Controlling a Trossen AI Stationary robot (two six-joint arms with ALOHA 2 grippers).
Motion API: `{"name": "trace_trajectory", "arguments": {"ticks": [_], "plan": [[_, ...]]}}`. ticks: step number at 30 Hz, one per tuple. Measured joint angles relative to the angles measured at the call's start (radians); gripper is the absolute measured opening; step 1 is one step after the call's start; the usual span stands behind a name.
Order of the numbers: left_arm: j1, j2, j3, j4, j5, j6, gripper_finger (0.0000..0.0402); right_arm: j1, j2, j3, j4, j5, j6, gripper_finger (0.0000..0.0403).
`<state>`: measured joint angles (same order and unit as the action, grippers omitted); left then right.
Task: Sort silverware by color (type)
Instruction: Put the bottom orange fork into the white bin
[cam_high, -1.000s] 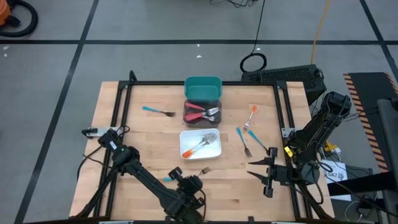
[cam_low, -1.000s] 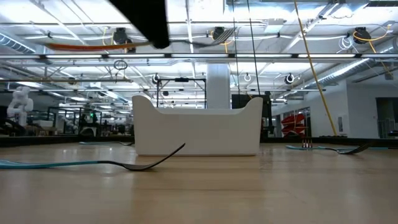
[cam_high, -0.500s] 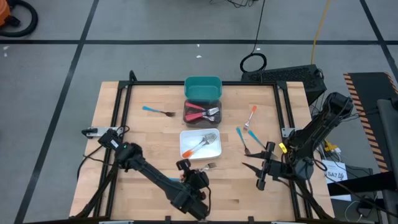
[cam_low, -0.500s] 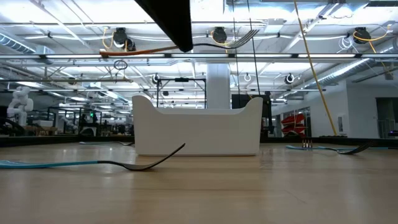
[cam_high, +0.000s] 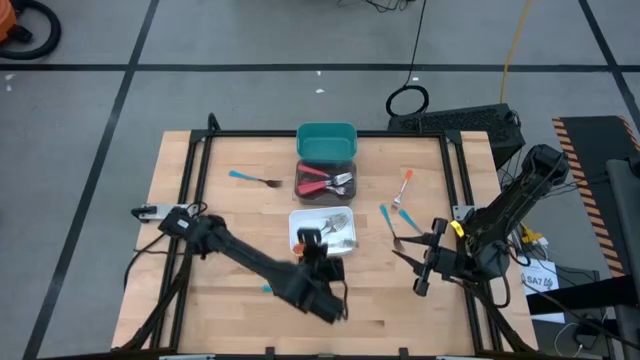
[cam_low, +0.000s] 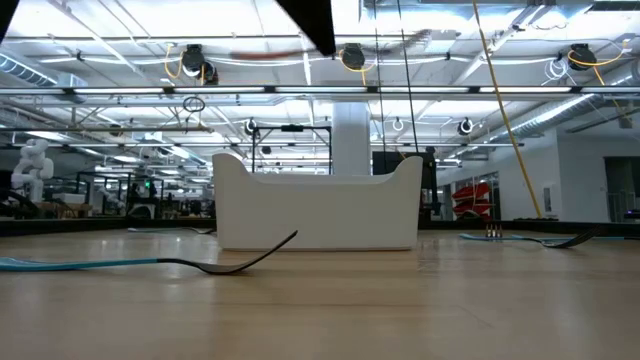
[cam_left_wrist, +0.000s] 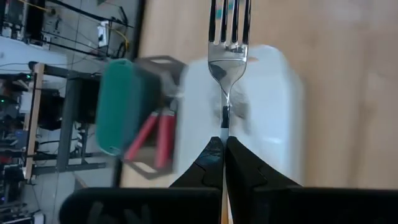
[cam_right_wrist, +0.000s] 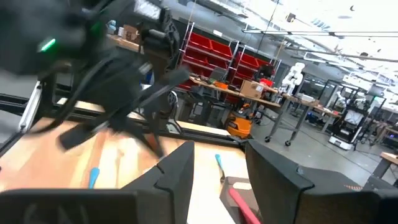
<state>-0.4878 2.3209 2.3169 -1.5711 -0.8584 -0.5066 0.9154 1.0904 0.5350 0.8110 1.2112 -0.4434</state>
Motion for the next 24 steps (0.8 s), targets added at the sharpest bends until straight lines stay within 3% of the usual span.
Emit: {"name": "trace_trajectory", "arguments": {"ticks": [8,14,19,24], "plan": [[0.055,-0.210,-0.072,0.000,-0.089,0.056,0.0001,0.000,-0.007,0.000,-0.004,0.053,-0.040,0.0141],[0.057,-0.394,-0.317,0.041,-0.175,-0.038,0.0001,0.000,-0.007,0.000,-0.046,0.049,0.010,0.0141],[0.070,-0.554,-0.638,0.360,-0.154,0.024,0.0001,0.000,-0.006,0.000,-0.059,0.049,0.044,0.0141],[0.123,-0.671,-0.957,0.914,0.045,0.270,0.0001,0.000,-0.006,0.000,-0.059,0.048,0.056,0.0141]]}}
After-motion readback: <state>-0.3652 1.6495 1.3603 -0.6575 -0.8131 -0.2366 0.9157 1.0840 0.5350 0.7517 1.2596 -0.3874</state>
